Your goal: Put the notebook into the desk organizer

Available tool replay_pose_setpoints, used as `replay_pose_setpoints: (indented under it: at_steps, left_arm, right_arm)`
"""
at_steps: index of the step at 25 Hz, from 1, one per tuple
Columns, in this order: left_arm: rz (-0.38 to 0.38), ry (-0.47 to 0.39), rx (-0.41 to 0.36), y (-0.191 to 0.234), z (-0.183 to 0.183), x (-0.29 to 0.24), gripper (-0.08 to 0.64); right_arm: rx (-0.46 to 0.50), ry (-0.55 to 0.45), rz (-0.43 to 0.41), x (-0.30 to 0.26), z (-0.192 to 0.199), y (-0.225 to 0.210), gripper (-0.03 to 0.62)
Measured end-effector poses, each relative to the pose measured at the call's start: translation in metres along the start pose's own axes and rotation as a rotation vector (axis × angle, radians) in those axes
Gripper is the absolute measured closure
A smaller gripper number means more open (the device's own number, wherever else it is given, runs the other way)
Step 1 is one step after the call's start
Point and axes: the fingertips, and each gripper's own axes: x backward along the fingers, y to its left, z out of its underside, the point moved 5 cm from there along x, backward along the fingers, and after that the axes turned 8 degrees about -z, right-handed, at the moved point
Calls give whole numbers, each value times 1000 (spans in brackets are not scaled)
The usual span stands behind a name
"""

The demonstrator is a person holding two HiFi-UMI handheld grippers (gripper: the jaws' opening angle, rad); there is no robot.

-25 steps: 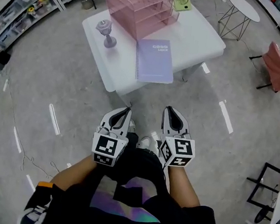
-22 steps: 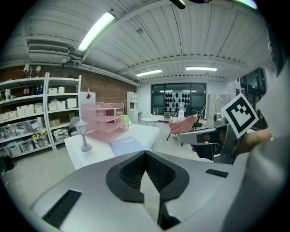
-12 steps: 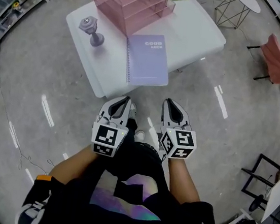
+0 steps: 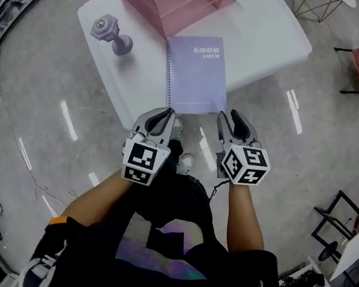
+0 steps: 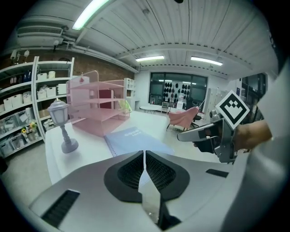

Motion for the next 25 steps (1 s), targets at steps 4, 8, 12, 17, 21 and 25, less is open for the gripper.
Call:
replay_pose_setpoints:
  at_steps: [4,8,12,17,21,25]
  left_arm:
    - [8,42,14,9,5,-23,523]
    - [11,81,29,19,11,-42,470]
    - [12,94,36,27,12,-54,459]
    - [13,105,37,33,13,-63,459]
    - [16,113,38,35,15,-65,459]
    - [16,121,50,38,18,-65,459]
  right_arm:
    - [-66,36,-24,-21,4,-21,394]
    - [-161,73,-77,-43,13,-38,347]
    - [-248,103,-131,-60,23,-50,316]
    - [-359,128,-199,-75,33,-56,304]
    - [-462,151,-267,-83,42,-55,301]
    - [-558,169,-315,-86,52,-50,341]
